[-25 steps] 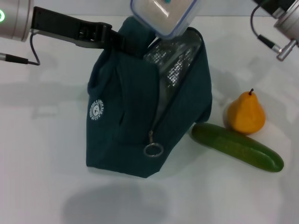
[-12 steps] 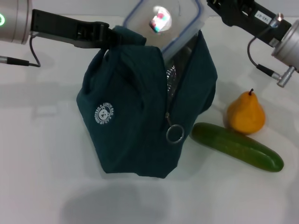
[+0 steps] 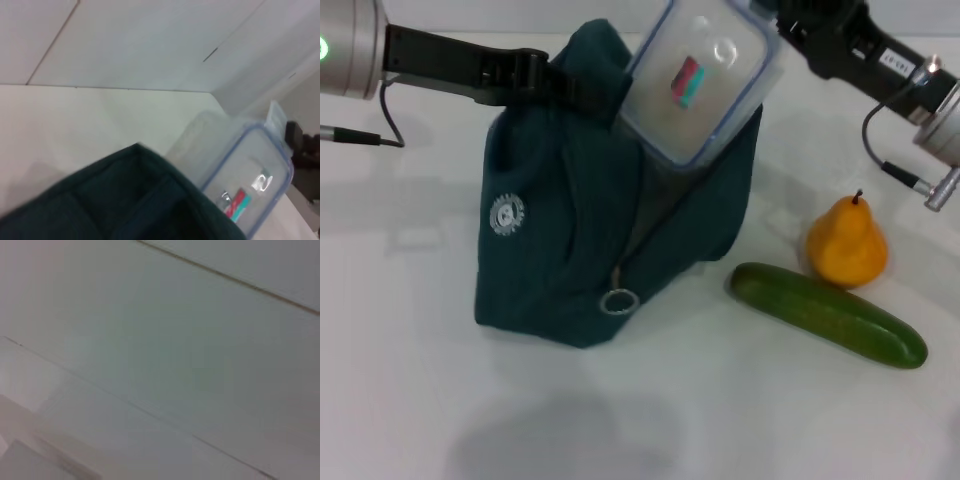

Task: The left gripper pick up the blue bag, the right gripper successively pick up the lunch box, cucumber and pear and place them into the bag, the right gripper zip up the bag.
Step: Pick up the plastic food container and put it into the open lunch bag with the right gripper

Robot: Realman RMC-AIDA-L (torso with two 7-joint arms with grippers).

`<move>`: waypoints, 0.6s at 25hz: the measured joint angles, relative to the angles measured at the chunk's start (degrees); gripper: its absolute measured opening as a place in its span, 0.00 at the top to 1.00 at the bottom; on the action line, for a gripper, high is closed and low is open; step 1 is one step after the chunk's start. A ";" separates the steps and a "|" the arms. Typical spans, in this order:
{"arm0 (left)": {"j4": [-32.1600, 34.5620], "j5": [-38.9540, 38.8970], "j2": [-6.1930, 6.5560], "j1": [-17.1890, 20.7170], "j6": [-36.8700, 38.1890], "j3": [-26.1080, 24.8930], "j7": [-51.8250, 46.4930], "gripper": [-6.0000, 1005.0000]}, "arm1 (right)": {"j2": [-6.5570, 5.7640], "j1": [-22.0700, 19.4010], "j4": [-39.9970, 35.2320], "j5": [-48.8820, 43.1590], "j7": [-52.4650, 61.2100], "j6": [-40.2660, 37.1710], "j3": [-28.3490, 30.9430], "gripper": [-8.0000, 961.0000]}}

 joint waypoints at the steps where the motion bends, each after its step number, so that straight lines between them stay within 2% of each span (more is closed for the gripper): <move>1: 0.00 0.00 0.00 0.07 -0.06 0.00 0.07 0.93 | 0.00 0.00 0.00 0.00 0.00 0.00 0.00 0.89; 7: -0.02 -0.19 0.00 0.62 -0.15 0.00 0.43 0.92 | 0.00 0.44 -1.72 0.06 -0.32 2.28 -5.22 0.89; 13: -0.09 -1.48 -0.13 1.14 -0.15 0.11 0.54 0.92 | 0.00 0.39 -7.42 1.26 -0.35 9.78 -13.55 0.88; 14: -0.09 -1.71 -0.22 1.21 -0.15 0.19 0.53 0.92 | 0.00 0.39 -7.42 1.26 -0.35 9.78 -13.55 0.88; 15: -0.09 -1.85 -0.29 1.24 -0.12 0.28 0.54 0.92 | 0.00 0.59 -8.02 3.85 -0.35 12.18 -16.81 0.88</move>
